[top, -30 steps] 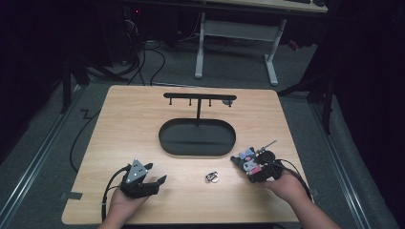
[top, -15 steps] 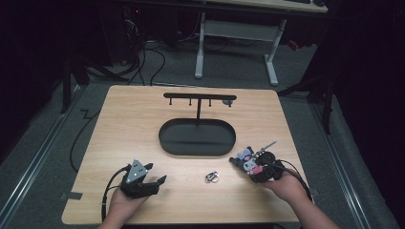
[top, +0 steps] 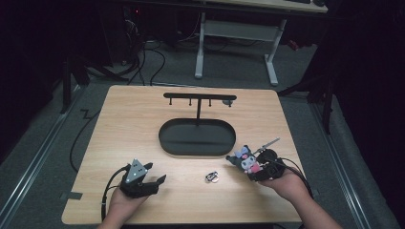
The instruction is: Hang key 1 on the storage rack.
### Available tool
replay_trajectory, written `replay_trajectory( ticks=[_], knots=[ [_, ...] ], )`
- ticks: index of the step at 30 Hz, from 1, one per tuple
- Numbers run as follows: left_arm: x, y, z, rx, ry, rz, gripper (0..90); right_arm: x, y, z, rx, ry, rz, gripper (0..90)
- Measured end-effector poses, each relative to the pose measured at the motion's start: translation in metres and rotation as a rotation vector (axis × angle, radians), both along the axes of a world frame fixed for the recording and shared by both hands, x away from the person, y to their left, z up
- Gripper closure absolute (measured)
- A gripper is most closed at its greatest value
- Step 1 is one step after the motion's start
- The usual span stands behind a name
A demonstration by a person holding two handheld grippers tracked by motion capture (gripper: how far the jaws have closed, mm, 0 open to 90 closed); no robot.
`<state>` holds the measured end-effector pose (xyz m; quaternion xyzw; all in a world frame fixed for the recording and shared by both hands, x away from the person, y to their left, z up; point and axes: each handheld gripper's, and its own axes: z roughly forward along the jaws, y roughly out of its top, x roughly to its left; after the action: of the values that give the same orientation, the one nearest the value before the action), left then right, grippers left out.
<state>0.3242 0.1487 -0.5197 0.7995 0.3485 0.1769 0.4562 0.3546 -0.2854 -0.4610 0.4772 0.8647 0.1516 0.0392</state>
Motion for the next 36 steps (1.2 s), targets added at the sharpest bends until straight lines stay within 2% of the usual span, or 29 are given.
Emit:
replay_trajectory(
  ticks=[4,6,15,27,36],
  knots=[
    [0.0,0.003,0.0,-0.005,-0.004,0.004,31.1,0.001,0.003,0.006,0.008,-0.014,0.005,49.3],
    [0.0,0.003,0.001,-0.011,-0.006,0.006,31.3,0.002,0.004,0.011,0.036,-0.024,-0.007,49.3],
    [0.002,0.001,0.001,-0.003,-0.008,-0.001,31.3,0.007,0.006,0.031,0.022,-0.056,-0.003,49.3],
    [0.0,0.001,0.001,-0.009,-0.008,-0.009,31.5,0.01,0.007,0.039,0.026,-0.067,-0.008,49.2],
    [0.001,0.001,-0.001,0.002,-0.001,-0.013,31.5,0.016,0.009,0.043,0.042,-0.053,-0.015,49.2]
  ],
)
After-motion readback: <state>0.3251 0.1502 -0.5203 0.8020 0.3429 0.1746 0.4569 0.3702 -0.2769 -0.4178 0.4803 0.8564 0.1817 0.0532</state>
